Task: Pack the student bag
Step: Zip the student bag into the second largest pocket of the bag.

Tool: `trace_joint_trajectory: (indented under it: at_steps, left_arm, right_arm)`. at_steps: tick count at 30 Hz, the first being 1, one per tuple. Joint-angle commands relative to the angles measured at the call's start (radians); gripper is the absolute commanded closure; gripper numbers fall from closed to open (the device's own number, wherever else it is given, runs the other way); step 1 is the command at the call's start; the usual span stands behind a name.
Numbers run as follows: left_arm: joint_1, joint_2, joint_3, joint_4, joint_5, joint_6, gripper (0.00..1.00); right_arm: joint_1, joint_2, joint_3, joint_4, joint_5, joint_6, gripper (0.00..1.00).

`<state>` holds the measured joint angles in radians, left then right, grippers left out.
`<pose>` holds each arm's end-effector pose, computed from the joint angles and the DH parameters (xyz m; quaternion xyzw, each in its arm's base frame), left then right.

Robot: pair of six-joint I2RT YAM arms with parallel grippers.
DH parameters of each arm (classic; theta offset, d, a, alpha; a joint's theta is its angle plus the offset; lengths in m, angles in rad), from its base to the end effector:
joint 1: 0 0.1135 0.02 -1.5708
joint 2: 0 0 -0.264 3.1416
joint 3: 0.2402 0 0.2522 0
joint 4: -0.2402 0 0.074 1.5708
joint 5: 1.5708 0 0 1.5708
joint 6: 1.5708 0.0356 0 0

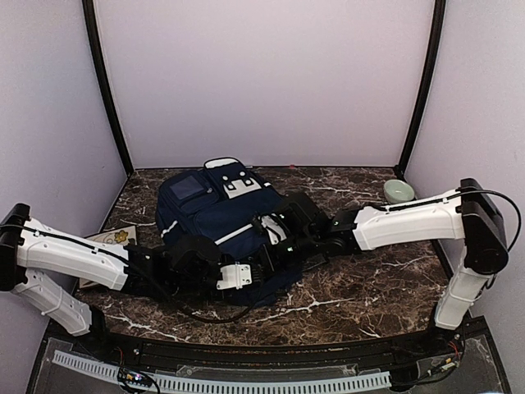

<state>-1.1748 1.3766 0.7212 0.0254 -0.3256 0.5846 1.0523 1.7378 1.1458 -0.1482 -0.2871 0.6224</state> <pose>0.1212 -0.2603 0.2073 0.6310 0.6172 0.0082 0.4699 0.1798 0.3355 0.2140 -0.2495 0.8724 0.3843 0.1701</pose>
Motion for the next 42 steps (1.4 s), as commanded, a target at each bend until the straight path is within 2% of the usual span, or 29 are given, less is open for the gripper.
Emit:
trace_joint_trajectory:
  at_steps: [1, 3, 5, 9, 11, 14, 17, 21, 24, 26, 30, 32, 36, 42]
  left_arm:
    - [0.015, 0.015, 0.012, 0.059, -0.194, 0.065, 0.57]
    - [0.015, 0.007, 0.003, 0.074, -0.223, 0.065, 0.59]
    - [0.014, -0.029, 0.008, 0.063, -0.186, 0.053, 0.6]
    - [0.014, -0.171, -0.017, 0.082, 0.144, 0.043, 0.58]
    - [0.014, -0.227, -0.037, 0.146, 0.187, 0.026, 0.55]
    - [0.015, -0.215, -0.044, 0.156, 0.129, 0.065, 0.48]
    - [0.015, -0.124, -0.006, 0.083, 0.06, 0.091, 0.41]
    - [0.015, 0.009, 0.071, 0.054, -0.079, 0.063, 0.41]
    - [0.015, 0.064, 0.084, 0.093, -0.124, 0.104, 0.45]
    - [0.018, 0.076, 0.081, 0.137, -0.154, 0.121, 0.53]
    - [0.026, 0.066, 0.074, 0.158, -0.166, 0.114, 0.89]
    - [0.026, 0.046, 0.051, 0.159, -0.176, 0.115, 1.0]
    - [0.027, -0.006, 0.02, 0.122, -0.202, 0.099, 1.0]
    - [0.026, -0.118, 0.005, -0.03, -0.084, 0.048, 1.0]
  right_arm:
    - [-0.017, -0.063, -0.047, -0.044, 0.045, 0.01, 1.0]
    - [-0.028, -0.084, -0.063, -0.048, 0.052, 0.01, 1.0]
    - [-0.034, -0.1, -0.076, -0.043, 0.056, 0.015, 1.0]
    - [-0.035, -0.093, -0.076, -0.037, 0.043, 0.016, 1.0]
    - [-0.036, -0.086, -0.073, -0.034, 0.042, 0.016, 1.0]
    - [-0.036, -0.081, -0.072, -0.029, 0.042, 0.017, 1.0]
    - [-0.038, -0.078, -0.069, -0.031, 0.04, 0.016, 1.0]
    - [-0.038, -0.078, -0.055, -0.047, 0.041, 0.012, 1.0]
    - [-0.038, -0.091, -0.054, -0.059, 0.051, 0.01, 1.0]
    - [-0.04, -0.104, -0.059, -0.064, 0.057, 0.01, 1.0]
    - [-0.052, -0.135, -0.081, -0.081, 0.087, 0.007, 1.0]
    - [-0.072, -0.153, -0.1, -0.091, 0.098, 0.005, 1.0]
    - [-0.122, -0.204, -0.108, -0.184, 0.171, -0.039, 1.0]
    - [-0.243, -0.241, -0.085, -0.401, 0.406, -0.16, 1.0]
